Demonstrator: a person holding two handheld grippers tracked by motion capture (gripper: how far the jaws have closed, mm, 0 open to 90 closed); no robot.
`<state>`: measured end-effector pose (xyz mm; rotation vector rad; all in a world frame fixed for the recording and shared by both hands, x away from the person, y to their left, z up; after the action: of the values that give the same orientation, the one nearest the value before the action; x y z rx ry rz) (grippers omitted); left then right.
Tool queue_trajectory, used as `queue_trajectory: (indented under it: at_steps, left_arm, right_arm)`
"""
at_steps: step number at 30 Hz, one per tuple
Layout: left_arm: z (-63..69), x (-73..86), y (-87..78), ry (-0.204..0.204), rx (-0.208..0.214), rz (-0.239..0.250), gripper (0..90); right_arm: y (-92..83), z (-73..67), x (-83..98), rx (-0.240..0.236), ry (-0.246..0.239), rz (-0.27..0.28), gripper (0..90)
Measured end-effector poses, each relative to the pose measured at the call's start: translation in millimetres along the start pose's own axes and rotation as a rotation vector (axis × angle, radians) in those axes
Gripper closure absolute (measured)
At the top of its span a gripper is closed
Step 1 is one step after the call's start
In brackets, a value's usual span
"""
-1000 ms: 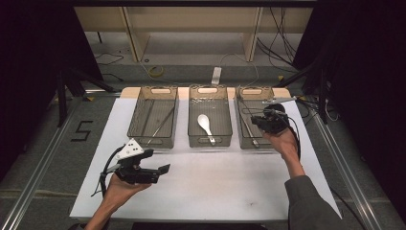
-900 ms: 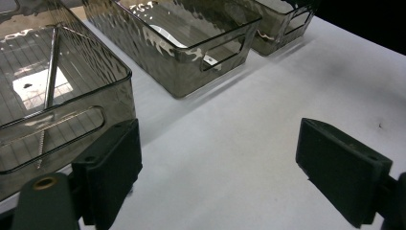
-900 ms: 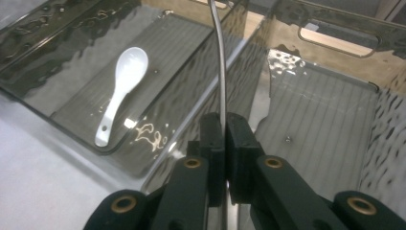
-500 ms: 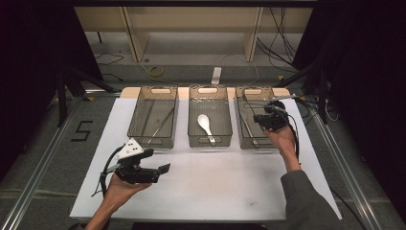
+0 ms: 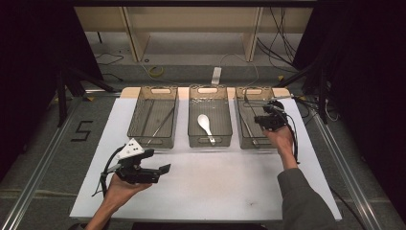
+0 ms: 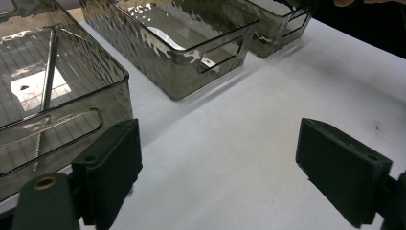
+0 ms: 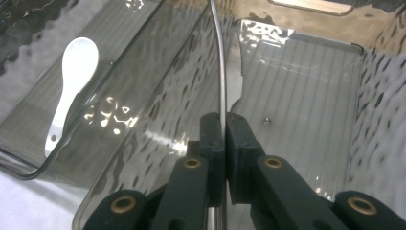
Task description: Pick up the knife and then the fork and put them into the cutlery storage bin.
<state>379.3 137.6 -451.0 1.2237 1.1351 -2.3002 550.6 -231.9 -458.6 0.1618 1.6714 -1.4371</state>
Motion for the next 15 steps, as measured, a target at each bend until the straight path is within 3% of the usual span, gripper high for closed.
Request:
queue_trajectory:
  at_steps: [15]
  left_arm:
    - [0.9, 0.8, 0.8, 0.005, 0.001, -0.005, 15.3]
  right_arm:
    - [7.4, 4.3, 9.2, 0.017, 0.041, -0.042, 87.1]
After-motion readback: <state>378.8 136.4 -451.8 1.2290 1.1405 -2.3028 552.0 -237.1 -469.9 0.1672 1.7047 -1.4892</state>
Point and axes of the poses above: each handheld gripper's, and its own axes: y roughly forward along the jaws, x roughly out of its underside, z roughly to its right, the point moved 7 cm from there along y, roughly forward along the jaws, and after that the axes turned 12 degrees about -y, right-handed, at the moved point
